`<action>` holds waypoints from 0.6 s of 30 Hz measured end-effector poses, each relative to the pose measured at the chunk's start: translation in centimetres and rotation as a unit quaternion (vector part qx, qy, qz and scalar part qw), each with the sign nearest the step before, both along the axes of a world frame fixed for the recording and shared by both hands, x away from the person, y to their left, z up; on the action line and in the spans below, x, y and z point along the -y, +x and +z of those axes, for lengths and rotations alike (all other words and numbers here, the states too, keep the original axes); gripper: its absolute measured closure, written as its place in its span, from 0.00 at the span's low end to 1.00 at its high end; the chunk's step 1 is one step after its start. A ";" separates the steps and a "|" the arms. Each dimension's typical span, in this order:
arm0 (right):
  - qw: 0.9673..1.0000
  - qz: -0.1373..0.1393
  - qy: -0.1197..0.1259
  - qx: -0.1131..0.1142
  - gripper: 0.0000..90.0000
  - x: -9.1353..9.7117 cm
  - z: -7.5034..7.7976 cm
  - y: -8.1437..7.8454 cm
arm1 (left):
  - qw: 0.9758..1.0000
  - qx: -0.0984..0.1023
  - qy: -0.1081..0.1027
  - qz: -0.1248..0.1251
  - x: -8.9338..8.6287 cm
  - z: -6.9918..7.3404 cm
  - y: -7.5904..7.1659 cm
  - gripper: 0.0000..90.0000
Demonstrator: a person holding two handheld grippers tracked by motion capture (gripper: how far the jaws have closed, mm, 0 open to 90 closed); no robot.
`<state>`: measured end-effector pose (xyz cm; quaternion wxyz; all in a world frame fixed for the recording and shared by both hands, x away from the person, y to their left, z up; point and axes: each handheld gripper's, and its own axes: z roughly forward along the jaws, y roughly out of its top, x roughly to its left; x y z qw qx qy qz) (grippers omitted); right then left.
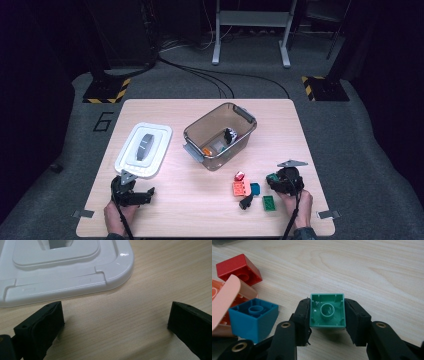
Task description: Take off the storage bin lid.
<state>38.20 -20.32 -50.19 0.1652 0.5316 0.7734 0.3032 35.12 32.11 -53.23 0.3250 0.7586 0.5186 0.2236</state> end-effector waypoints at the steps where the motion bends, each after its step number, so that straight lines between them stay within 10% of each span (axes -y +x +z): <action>1: 1.000 0.000 0.001 0.001 0.64 -0.1 0.0 0.0 | 1.000 -0.001 0.000 -0.001 0.0 0.0 0.0 0.00; 18: 1.000 0.007 -0.002 0.001 0.65 -0.2 0.0 0.7 | 1.000 -0.002 0.000 -0.002 0.0 0.0 0.0 0.00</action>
